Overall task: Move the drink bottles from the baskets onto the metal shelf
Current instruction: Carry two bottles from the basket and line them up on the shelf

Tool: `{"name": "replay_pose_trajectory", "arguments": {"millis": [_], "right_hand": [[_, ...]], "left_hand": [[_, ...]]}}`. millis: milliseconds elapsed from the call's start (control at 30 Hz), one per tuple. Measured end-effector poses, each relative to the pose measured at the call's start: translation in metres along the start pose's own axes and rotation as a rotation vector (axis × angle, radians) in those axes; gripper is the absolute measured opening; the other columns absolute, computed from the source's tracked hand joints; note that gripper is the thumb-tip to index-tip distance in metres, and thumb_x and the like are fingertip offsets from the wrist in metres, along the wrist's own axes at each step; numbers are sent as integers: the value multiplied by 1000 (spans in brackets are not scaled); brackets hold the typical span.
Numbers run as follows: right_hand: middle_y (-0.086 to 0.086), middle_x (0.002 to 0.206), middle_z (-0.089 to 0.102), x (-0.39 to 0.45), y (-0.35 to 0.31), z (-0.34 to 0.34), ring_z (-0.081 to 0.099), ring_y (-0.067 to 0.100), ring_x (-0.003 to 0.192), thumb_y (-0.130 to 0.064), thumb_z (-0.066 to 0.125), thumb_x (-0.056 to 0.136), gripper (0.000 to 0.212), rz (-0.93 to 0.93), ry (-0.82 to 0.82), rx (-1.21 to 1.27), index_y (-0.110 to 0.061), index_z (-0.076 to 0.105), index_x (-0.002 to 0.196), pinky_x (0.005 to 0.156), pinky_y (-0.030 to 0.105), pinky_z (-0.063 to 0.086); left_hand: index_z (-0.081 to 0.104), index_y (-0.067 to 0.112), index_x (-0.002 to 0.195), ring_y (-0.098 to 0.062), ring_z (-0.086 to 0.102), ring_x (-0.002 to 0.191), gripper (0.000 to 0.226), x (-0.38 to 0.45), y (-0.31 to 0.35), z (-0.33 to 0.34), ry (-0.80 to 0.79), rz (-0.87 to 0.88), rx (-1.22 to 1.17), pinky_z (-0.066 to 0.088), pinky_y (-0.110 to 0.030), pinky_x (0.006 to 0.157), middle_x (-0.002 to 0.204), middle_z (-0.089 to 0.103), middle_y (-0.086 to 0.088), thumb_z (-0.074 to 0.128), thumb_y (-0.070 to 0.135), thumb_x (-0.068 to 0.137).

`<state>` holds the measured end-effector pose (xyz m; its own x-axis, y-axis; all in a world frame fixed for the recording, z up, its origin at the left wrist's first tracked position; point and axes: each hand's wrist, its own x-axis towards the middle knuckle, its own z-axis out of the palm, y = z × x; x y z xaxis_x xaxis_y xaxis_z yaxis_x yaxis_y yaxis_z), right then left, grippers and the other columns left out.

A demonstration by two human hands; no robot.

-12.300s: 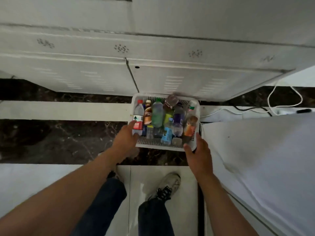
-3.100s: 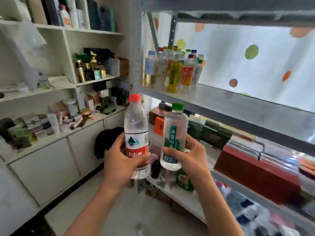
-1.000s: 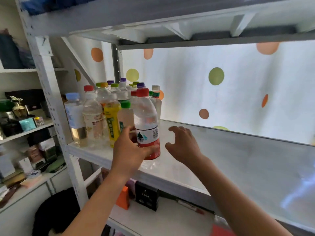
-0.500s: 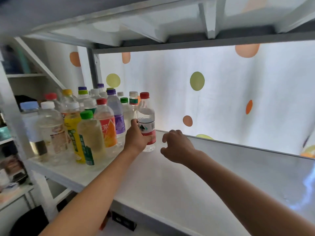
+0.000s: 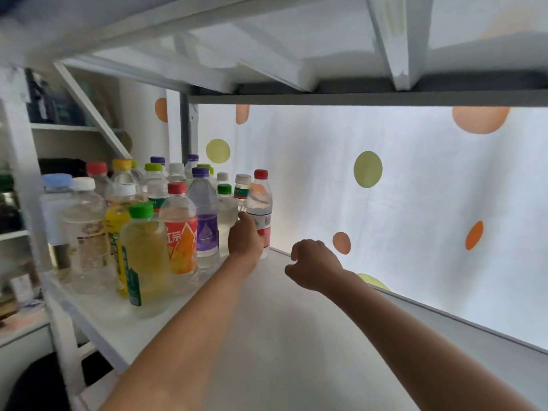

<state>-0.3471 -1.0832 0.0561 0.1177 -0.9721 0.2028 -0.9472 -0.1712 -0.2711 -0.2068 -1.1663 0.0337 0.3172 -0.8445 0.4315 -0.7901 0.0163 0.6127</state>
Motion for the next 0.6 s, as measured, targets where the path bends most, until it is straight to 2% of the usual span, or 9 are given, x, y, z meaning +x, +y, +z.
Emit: {"name": "replay_pose_trajectory", "arguments": {"millis": [167,300,400,500,600], "right_hand": [[9,115,60,6,0,8,52,26,114,-21,58,85,30,-25,-14,-16,-10,63,112,88,33,49],[8,116,61,6,-3,18,50,26,116,-22,57,87,30,-76,4,-52,-10,62,113,87,34,48],[8,114,62,2,-9,21,52,28,113,-22,57,88,29,-124,26,-67,-9,62,113,87,35,49],[7,114,64,-8,-27,22,56,28,109,-25,57,90,29,-216,52,-87,-10,64,114,87,37,50],[2,119,65,-25,-63,19,60,25,108,-30,59,92,29,-341,82,-68,-17,65,117,88,37,52]], "left_hand": [[59,1,122,-32,63,106,47,-1,-1,0,-12,58,116,49,-35,90,118,65,-16,65,34,89],[55,3,127,-32,62,110,51,-12,-5,-2,-60,42,116,48,-36,93,122,63,-15,64,37,90],[52,6,131,-31,61,111,51,-29,-9,-16,-126,79,135,49,-38,95,125,62,-14,65,32,90],[56,10,124,-26,64,102,36,-60,-18,-46,-184,141,96,51,-34,88,117,65,-8,62,26,92],[60,14,117,-21,65,97,24,-100,-37,-98,-129,297,101,49,-27,79,108,68,-4,57,22,94]]}}
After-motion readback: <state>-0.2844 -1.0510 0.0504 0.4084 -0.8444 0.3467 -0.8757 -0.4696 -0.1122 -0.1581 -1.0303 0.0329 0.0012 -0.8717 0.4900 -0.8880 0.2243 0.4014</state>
